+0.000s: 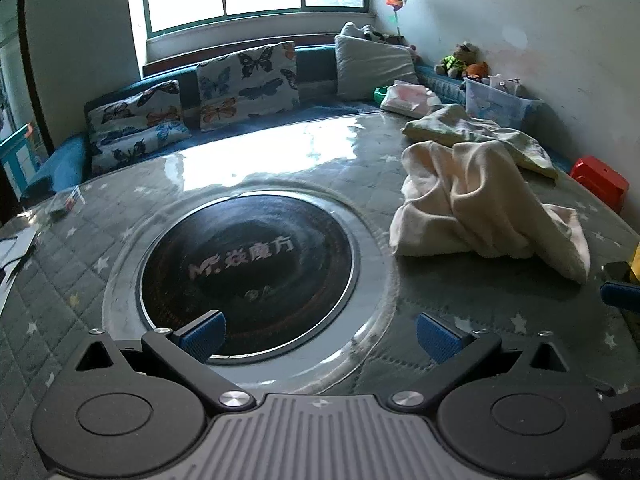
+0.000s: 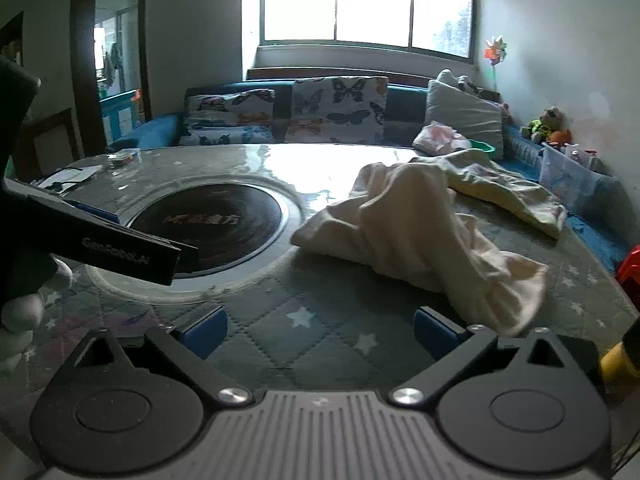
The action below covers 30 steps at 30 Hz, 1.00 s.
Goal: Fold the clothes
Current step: 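Move both grippers toward the crumpled cream shirt on the table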
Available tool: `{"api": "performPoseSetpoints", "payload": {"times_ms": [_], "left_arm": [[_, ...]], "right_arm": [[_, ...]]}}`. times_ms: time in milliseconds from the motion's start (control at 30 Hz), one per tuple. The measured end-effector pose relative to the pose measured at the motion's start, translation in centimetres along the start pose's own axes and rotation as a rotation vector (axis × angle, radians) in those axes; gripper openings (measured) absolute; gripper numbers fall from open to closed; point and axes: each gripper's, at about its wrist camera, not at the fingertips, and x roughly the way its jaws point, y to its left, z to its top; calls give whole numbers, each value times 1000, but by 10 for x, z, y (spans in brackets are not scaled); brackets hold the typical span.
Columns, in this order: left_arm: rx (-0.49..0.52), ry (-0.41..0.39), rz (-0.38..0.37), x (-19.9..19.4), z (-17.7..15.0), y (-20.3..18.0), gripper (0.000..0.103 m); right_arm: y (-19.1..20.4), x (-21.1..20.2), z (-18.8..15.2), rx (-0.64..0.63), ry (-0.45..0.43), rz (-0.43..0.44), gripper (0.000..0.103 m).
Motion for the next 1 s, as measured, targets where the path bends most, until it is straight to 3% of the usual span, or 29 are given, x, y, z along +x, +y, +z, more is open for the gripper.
{"api": "performPoseSetpoints", "payload": {"times_ms": [1000], "left_arm": [[124,-6,-45,31,44,-47,103]], "right_arm": [[-51,28,12,65,-9,-63,86]]}}
